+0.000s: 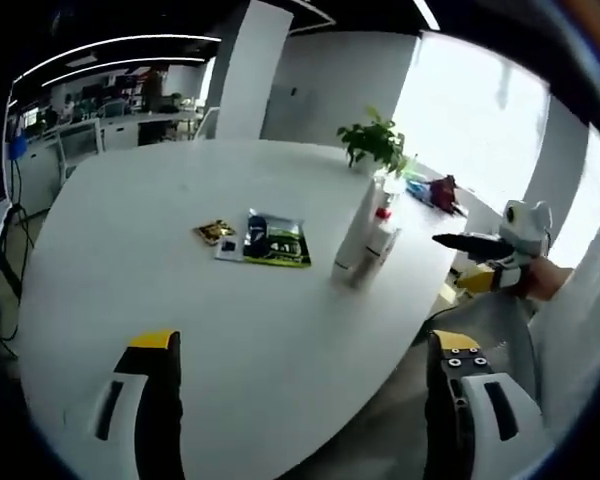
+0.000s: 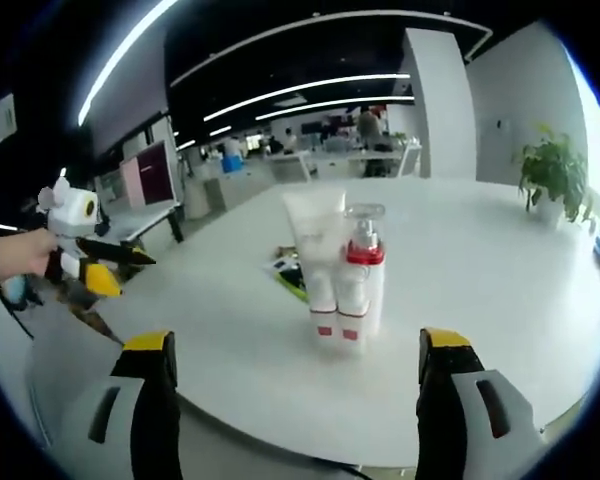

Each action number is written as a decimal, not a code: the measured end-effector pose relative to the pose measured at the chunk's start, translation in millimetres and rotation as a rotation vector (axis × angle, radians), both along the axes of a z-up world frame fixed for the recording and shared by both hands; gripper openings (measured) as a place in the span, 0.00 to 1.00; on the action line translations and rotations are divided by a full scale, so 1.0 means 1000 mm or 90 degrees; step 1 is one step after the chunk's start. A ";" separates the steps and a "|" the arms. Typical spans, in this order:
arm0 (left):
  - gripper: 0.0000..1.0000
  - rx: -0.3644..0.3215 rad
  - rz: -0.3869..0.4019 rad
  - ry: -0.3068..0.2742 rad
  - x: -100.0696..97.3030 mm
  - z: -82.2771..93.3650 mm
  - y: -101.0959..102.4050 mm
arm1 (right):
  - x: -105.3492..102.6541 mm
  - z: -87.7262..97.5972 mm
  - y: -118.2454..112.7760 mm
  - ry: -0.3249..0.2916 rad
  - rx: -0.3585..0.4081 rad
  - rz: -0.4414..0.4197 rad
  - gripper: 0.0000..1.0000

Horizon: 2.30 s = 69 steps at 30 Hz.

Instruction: Arrange the skincare products in the storage area until every visible bottle or jar stands upright without overlapping.

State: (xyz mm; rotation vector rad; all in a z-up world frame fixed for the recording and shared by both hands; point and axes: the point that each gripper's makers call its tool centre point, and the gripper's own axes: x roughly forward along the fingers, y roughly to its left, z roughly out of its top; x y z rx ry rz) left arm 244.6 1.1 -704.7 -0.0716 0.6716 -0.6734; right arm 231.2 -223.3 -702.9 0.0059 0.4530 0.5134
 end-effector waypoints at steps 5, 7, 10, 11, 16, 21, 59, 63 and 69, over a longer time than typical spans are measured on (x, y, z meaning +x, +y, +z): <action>0.95 0.016 -0.017 0.008 0.022 -0.004 -0.008 | 0.001 -0.001 0.001 0.000 0.003 0.002 1.00; 0.95 0.028 -0.025 0.020 0.031 -0.009 -0.010 | 0.002 -0.001 0.000 0.000 0.005 -0.001 1.00; 0.96 0.057 -0.044 0.022 0.047 -0.012 -0.012 | 0.002 -0.001 -0.001 -0.001 0.006 -0.004 1.00; 0.96 0.061 -0.052 0.023 0.051 -0.012 -0.014 | 0.002 -0.001 -0.001 -0.001 0.006 -0.005 1.00; 0.96 0.080 -0.086 0.023 0.069 -0.016 -0.029 | 0.003 0.000 -0.004 -0.002 0.006 -0.011 0.98; 0.96 0.101 -0.113 0.034 0.075 -0.023 -0.045 | 0.002 0.000 -0.002 -0.010 -0.008 -0.007 0.98; 0.93 0.231 -0.162 0.069 0.198 -0.094 -0.117 | 0.004 0.000 -0.010 0.012 0.013 -0.054 0.97; 0.92 0.231 -0.167 0.064 0.206 -0.098 -0.131 | 0.004 -0.001 -0.011 0.015 0.018 -0.057 0.96; 0.87 0.255 -0.147 0.106 0.221 -0.118 -0.137 | 0.005 -0.001 -0.013 0.017 0.024 -0.067 0.96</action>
